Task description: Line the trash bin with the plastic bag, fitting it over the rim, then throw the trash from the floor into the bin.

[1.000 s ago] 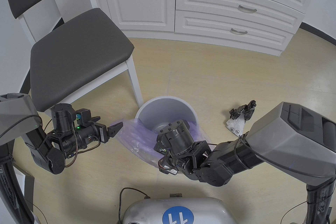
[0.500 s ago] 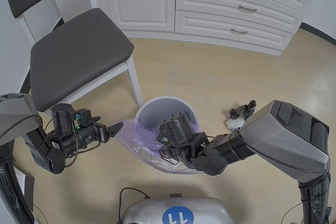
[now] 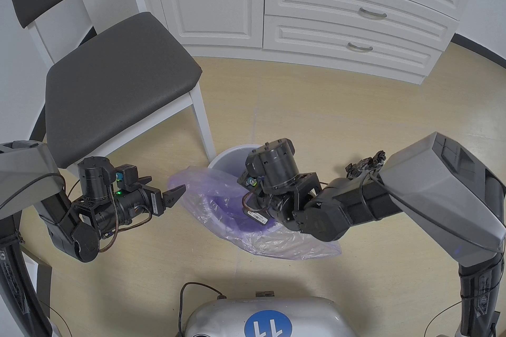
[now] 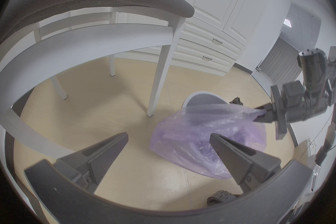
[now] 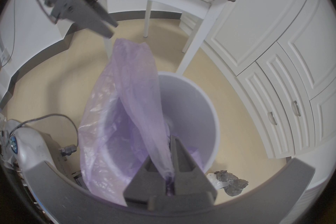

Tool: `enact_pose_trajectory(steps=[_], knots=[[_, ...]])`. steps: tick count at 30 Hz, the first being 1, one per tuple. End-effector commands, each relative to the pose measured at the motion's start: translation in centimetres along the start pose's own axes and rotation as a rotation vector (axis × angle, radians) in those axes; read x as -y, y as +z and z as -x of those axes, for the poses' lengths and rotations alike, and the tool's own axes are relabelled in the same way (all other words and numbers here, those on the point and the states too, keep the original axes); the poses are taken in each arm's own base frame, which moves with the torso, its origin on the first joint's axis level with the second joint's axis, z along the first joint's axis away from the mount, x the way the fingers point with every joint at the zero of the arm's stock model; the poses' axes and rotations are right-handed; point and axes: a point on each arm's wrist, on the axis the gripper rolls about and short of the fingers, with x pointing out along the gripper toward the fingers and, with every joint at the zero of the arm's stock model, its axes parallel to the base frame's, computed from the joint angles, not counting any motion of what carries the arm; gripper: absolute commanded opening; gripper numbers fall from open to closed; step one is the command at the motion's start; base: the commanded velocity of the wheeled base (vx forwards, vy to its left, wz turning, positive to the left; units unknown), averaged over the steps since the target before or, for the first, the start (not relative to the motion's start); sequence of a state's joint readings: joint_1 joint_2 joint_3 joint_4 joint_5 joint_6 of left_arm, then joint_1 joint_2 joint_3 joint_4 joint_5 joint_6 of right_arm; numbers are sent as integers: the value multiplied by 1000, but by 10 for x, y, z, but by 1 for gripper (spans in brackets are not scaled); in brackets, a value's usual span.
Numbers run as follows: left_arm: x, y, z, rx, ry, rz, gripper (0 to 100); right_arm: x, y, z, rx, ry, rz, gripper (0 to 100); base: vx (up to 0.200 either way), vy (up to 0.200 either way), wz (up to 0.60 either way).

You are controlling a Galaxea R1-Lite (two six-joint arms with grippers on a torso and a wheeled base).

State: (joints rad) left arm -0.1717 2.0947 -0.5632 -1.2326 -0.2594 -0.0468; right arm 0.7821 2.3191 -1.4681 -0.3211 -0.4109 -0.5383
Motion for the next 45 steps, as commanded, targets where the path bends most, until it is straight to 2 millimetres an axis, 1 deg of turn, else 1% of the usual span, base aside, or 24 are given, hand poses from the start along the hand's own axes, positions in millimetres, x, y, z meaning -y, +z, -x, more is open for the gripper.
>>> enact_pose_trajectory(steps=[1,4,5,8,9,10,11,12,14,16,18,19,21,24,25,26,32,40,41,45], knots=[[0,0,-1,1,0,0,100,19,8,-15,13,-42,-34,0,0,0,0],[0,1,-1,4,0,1,100,29,15,-28,19,-61,-49,0,0,0,0],[0,1,-1,4,0,1,100,30,16,-29,21,-64,-51,0,0,0,0],[0,2,-2,12,3,-1,100,41,22,-47,21,-88,-69,0,0,0,0],[0,2,-2,12,3,-1,100,41,22,-47,21,-88,-69,0,0,0,0],[0,3,-2,15,2,-2,100,44,22,-55,23,-98,-77,0,0,0,0],[0,3,-2,15,2,-2,100,44,22,-55,23,-98,-77,0,0,0,0],[1,4,-2,19,1,-4,100,39,14,-72,-2,-96,-73,0,0,0,0],[1,4,-2,34,2,-6,100,41,6,-79,-16,-102,-69,0,0,0,0],[1,5,-2,43,0,-9,100,39,4,-81,-18,-102,-69,0,0,0,0],[1,4,-4,50,-2,-11,100,39,0,-88,-8,-131,-81,0,0,0,0],[2,4,-4,60,-4,-13,100,41,-4,-97,39,-178,-109,0,0,0,0],[3,5,-5,71,-8,-17,100,41,-3,-104,112,-248,-148,0,0,0,0],[3,5,-5,85,-10,-20,100,43,-2,-109,207,-390,-219,0,0,0,0],[3,5,-5,85,-10,-20,100,43,-2,-109,207,-390,-219,0,0,0,0],[4,4,-6,87,-13,-22,100,42,-2,-111,249,-441,-249,0,0,0,0],[9,1,-9,99,-27,-27,100,38,-14,-121,325,-503,-276,0,0,0,0],[12,-3,-14,116,-37,-36,100,36,-14,-121,409,-559,-275,0,0,0,0],[12,-4,-14,116,-35,-36,100,38,-13,-120,418,-565,-278,100,0,0,0],[13,-4,-15,121,-22,-37,100,42,-9,-116,440,-576,-288,100,0,0,0]])
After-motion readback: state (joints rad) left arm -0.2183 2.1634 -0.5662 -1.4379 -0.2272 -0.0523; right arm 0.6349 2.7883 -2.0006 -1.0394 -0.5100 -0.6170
